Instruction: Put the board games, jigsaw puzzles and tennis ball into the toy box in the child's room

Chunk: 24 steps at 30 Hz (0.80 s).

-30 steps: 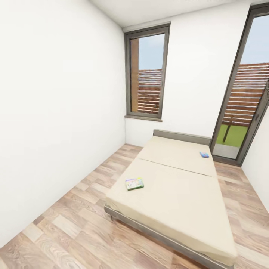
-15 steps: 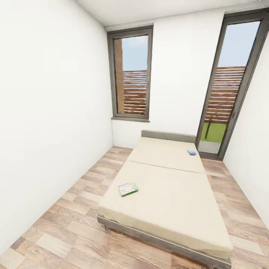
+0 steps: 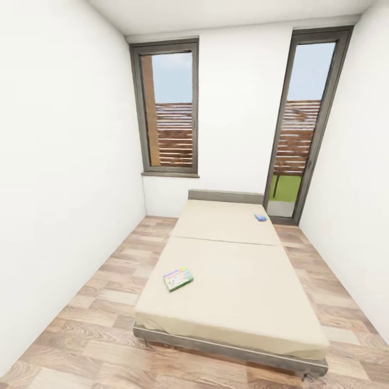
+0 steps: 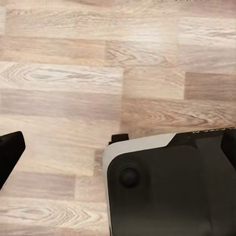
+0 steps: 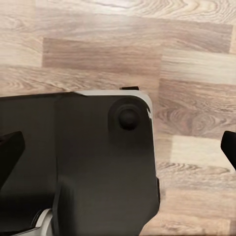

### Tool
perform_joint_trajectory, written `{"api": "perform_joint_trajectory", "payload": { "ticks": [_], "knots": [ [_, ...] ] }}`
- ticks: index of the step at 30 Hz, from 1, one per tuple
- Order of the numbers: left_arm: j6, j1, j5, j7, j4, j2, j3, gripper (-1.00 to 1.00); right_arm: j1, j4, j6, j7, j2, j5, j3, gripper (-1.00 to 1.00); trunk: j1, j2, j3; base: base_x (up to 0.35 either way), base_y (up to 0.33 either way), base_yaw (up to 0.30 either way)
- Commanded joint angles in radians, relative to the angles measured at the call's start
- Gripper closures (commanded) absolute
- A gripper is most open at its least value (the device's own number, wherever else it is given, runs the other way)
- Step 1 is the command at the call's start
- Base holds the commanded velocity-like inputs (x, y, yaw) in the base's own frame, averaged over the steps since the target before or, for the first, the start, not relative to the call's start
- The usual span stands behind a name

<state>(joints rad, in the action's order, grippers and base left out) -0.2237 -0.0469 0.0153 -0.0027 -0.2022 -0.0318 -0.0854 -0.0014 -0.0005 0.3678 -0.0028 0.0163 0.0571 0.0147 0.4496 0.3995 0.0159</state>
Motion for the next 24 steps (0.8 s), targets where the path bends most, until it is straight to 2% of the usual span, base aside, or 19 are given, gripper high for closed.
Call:
{"api": "perform_joint_trajectory", "payload": {
  "ticks": [1, 14, 24],
  "knots": [
    [-0.003, 0.000, 0.002, 0.001, 0.001, -0.001, -0.007, -1.00, 0.000, 0.001, 0.003, 0.000, 0.000, 0.006, 0.001, -1.00, 0.000, 0.001, 0.000, 0.027, 0.296, -0.277],
    [-0.003, 0.000, 0.002, 0.001, 0.001, -0.001, -0.007, -1.00, 0.000, 0.001, 0.005, 0.000, 0.000, 0.006, 0.001, -1.00, 0.000, 0.001, 0.006, 0.028, 0.299, -0.273],
    [-0.003, 0.000, 0.002, 0.001, 0.001, -0.002, -0.007, -1.00, 0.000, 0.001, 0.006, 0.000, 0.001, 0.004, 0.001, -1.00, 0.000, 0.001, 0.006, 0.196, 0.262, -0.061]
  ]
}}
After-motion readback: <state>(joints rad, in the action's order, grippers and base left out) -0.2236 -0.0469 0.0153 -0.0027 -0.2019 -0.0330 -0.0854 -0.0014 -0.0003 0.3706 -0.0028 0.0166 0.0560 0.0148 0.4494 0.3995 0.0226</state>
